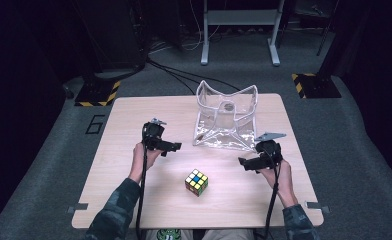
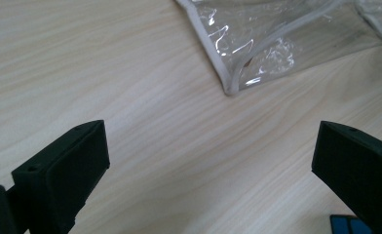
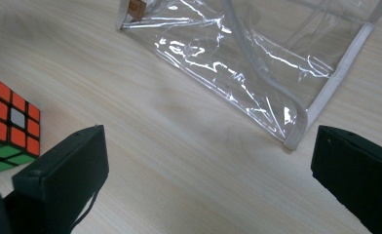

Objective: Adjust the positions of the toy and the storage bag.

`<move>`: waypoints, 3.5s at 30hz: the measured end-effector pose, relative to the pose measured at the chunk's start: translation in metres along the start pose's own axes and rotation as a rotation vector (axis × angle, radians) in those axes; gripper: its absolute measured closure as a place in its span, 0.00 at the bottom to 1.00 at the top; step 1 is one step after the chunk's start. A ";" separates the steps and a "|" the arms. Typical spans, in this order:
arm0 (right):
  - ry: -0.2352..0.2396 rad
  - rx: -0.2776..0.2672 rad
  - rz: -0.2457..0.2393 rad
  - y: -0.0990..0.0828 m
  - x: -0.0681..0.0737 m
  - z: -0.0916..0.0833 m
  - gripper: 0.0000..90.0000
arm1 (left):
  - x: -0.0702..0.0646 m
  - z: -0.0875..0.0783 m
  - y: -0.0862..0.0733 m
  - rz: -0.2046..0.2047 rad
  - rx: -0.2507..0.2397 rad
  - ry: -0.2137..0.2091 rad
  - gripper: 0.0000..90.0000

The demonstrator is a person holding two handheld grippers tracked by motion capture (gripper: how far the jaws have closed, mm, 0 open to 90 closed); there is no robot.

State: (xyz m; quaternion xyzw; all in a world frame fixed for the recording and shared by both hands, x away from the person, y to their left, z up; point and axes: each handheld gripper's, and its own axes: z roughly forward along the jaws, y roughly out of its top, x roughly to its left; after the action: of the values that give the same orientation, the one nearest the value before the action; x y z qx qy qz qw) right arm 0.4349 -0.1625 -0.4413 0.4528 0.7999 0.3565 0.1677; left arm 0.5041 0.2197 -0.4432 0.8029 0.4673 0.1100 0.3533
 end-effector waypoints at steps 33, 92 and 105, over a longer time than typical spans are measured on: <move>0.008 -0.078 0.030 0.086 -0.026 -0.027 0.02 | -0.012 0.004 0.109 0.027 -0.065 -0.025 0.01; -0.196 -0.021 0.106 0.113 -0.070 0.013 0.98 | 0.009 0.017 0.125 0.021 -0.022 0.149 0.98; -0.171 -0.033 0.085 0.122 -0.058 0.016 0.98 | 0.041 -0.025 0.111 0.001 -0.027 0.176 0.98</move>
State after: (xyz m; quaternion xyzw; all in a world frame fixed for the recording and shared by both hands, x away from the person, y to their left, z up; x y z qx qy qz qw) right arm 0.5495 -0.1634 -0.3674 0.5123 0.7567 0.3363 0.2276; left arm 0.5880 0.2302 -0.3570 0.7855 0.4947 0.1864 0.3217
